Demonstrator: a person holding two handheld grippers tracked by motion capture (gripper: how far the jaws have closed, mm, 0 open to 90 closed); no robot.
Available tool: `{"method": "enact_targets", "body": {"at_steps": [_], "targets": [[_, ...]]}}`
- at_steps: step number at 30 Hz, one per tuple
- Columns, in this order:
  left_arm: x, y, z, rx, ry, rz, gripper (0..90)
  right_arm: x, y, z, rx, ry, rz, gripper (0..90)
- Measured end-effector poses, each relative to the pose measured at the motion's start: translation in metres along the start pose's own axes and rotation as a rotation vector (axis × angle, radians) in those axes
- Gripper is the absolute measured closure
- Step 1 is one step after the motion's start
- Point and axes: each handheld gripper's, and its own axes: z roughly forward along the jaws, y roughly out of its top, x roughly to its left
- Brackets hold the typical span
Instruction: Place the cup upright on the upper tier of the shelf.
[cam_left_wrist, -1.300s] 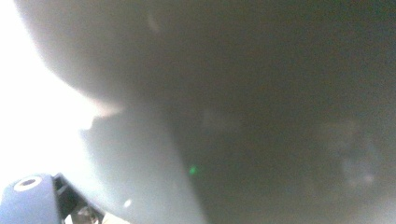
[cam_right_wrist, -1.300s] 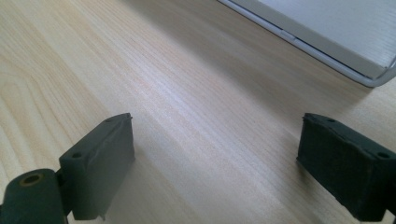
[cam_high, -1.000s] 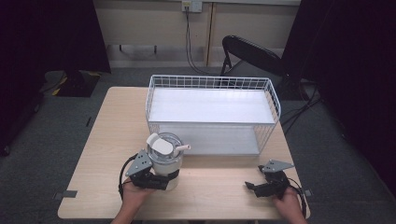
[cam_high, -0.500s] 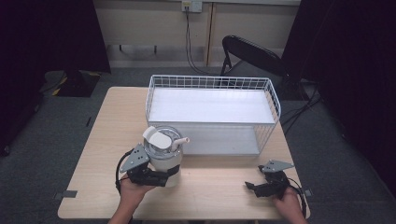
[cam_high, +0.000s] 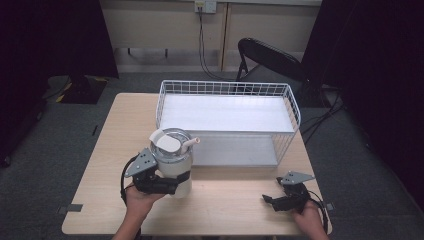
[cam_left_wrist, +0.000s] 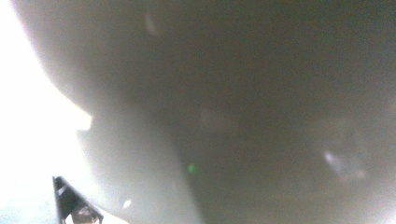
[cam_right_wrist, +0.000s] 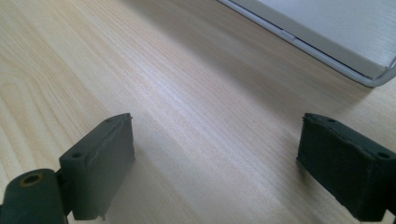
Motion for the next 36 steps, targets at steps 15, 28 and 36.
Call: {"method": "enact_targets", "body": {"at_steps": [15, 28, 36], "targets": [[0.001, 0.027, 0.007, 0.003, -0.022, -0.007, 9.8, 0.0, 0.0, 0.0, 0.0, 0.0, 0.0, 10.1], [0.005, 0.053, 0.012, -0.002, -0.019, -0.031, 9.9, 0.0, 0.0, 0.0, 0.0, 0.0, 0.0, 10.1], [0.006, 0.063, 0.016, -0.007, -0.021, -0.045, 10.0, 0.0, 0.0, 0.0, 0.0, 0.0, 0.0, 10.1]]}}
